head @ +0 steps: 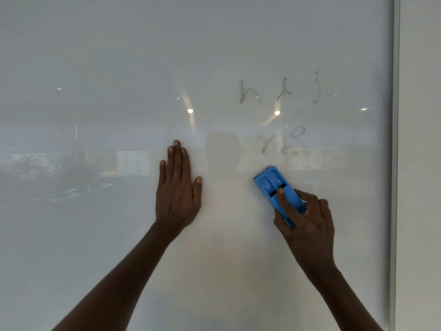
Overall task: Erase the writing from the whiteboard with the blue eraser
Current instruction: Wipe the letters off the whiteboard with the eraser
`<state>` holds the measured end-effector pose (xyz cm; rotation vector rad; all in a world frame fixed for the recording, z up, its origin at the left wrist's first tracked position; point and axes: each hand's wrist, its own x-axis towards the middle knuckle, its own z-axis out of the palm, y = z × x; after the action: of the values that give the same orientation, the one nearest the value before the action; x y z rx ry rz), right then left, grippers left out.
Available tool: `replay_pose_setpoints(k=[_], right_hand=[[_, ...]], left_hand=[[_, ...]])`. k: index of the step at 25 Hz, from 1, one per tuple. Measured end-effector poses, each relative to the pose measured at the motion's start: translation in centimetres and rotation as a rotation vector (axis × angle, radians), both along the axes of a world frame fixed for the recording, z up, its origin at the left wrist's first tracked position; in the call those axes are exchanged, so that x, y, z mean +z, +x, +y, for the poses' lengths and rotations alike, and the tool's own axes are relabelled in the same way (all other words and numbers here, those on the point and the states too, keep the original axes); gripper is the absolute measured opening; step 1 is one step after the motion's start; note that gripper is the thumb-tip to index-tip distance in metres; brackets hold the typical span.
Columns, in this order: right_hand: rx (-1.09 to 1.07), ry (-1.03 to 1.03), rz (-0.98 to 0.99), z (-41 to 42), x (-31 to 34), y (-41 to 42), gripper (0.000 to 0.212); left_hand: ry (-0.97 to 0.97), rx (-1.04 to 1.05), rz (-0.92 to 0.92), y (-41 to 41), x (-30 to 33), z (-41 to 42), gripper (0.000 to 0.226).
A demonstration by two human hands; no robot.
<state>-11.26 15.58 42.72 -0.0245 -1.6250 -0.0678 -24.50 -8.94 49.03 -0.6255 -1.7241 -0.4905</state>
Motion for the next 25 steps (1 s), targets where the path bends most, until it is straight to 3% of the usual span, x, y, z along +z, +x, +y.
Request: replay_pose_setpoints(k=[5, 10, 16, 25], right_hand=[[0.139, -0.206, 0.062, -1.2, -1.0, -0.7, 0.056], [0.205, 0.037, 0.012, -3.4, 0.0, -2.0, 0.046], [0.092, 0.226, -0.042, -5.1, 3.9, -2.7, 0.042], [0.025, -0.010, 0.045, 0.6, 10.4, 0.1, 0.050]], left_hand=[[0.004, 0.020, 0.018, -0.3, -0.2, 0.1, 0.068], [0.011, 0.024, 0.038, -0.4, -0.3, 0.0, 0.068], [0.014, 0.009, 0.063, -0.8, -0.4, 0.0, 0.068], [0.020, 0.016, 0.074, -0.8, -0.6, 0.1, 0.067]])
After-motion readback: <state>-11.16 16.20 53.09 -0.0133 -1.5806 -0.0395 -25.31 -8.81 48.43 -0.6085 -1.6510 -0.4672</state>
